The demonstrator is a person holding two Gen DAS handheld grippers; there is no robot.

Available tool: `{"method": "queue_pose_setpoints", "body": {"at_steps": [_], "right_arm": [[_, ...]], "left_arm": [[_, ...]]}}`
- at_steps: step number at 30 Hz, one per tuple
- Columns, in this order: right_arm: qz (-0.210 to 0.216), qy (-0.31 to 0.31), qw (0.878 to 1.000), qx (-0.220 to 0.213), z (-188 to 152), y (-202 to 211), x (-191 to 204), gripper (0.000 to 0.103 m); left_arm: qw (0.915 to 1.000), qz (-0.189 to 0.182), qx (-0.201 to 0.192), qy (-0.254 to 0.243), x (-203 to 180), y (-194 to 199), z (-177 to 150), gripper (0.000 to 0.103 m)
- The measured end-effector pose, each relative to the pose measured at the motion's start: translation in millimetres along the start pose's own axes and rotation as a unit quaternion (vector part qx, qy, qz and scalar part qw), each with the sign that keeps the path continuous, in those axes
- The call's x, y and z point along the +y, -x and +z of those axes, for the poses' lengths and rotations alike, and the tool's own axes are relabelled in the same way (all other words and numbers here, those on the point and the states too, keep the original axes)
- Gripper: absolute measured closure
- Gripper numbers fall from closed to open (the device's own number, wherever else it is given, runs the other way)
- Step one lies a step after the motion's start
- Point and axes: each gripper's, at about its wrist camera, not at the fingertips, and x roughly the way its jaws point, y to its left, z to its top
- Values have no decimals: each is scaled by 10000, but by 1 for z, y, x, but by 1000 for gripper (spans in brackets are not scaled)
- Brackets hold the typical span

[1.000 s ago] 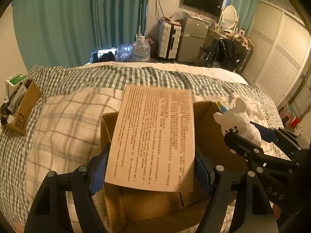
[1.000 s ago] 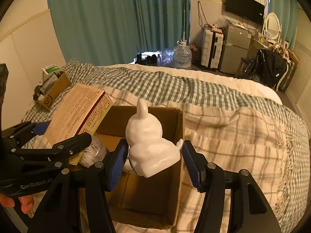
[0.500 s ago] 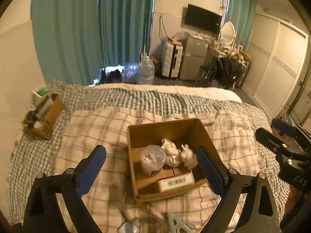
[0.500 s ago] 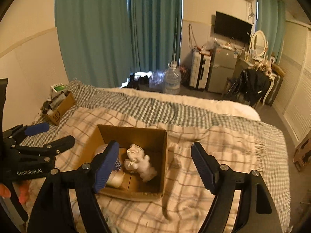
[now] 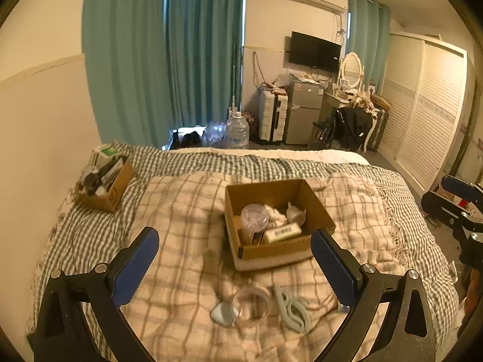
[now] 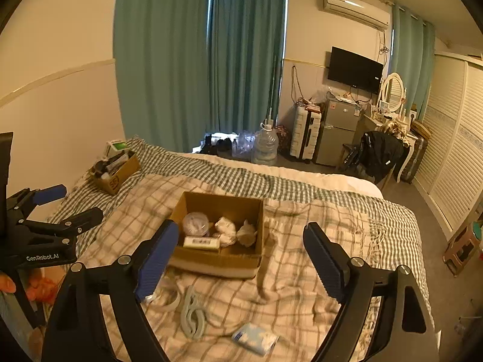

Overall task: Organize objects
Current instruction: 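Withdraw both tools from the box and approach the hanger and tape roll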

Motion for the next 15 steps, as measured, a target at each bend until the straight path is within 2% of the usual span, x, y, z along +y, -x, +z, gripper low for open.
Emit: {"method": "queue_pose_setpoints", "body": {"at_steps": [8, 15], "right_arm": [[83, -35, 9996, 254, -54, -5, 14, 11], [146, -84, 9968, 782, -107, -53, 21, 11]], "left_arm": [[9999, 124, 68, 74, 10, 8, -53, 0], [9979, 457, 453, -48, 7, -36, -110, 0]]}}
